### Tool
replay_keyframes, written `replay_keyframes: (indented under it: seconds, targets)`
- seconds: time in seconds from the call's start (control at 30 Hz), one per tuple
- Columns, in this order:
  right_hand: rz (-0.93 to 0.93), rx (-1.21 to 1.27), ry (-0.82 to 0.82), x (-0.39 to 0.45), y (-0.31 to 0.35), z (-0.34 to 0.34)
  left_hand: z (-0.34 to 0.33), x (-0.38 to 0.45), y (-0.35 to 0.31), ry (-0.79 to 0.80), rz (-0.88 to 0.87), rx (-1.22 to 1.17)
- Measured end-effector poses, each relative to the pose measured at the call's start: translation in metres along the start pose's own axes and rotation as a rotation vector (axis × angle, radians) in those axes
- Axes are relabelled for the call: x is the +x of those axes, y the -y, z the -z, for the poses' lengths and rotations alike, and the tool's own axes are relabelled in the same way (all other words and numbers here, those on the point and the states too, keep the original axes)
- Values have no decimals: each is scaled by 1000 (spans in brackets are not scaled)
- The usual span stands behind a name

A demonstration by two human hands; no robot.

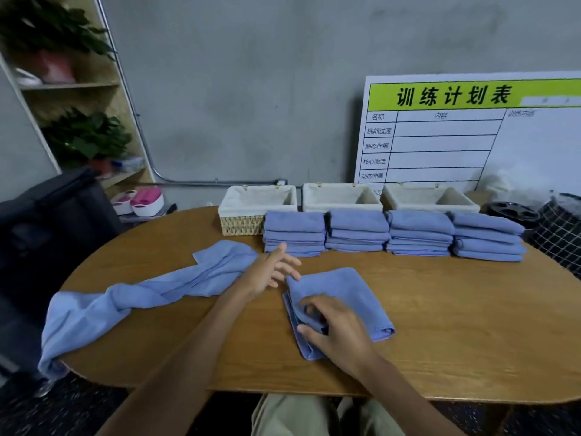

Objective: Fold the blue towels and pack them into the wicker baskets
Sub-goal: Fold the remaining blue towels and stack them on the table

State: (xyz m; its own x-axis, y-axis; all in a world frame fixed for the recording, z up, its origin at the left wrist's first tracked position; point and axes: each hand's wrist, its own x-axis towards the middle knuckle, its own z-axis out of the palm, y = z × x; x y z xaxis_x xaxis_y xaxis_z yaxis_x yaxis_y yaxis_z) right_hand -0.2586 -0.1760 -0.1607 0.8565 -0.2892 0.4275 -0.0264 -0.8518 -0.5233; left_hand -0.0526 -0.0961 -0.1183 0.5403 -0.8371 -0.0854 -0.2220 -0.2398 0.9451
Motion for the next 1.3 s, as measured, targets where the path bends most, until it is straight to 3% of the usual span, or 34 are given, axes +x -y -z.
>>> replay_keyframes:
  seconds: [0.07,0.13,0.23,0.33,0.43,0.5,0.97,1.07,1.2,1.3]
  targets:
    - [-7,-77,72,-2,2,-1,-5,-3,11,-9,-14,91]
    - [-44,-2,67,-2,4,7,-8,-3,20,-33,-85,159]
    - [-138,129,-147,8,-6,22,-17,-3,18,-120,-228,350]
    - [-243,-59,-278,20,-35,31,-47,-3,5,-217,-357,487]
    - [-352,-356,-91,12,-65,31,-82,-6,14,-82,-279,770]
    - [-399,-422,44,-1,-77,30,-90,-5,28,5,-178,934]
    - [-427,-486,102,7,-96,49,-70,-34,31,51,-124,1236]
    - [-397,-397,194,21,-103,57,-57,-42,29,-50,-227,1194]
    - [-332,-315,320,54,-116,62,-42,-17,17,-190,-263,847]
    - [-241,-84,327,80,-122,57,-41,17,8,-102,-129,546]
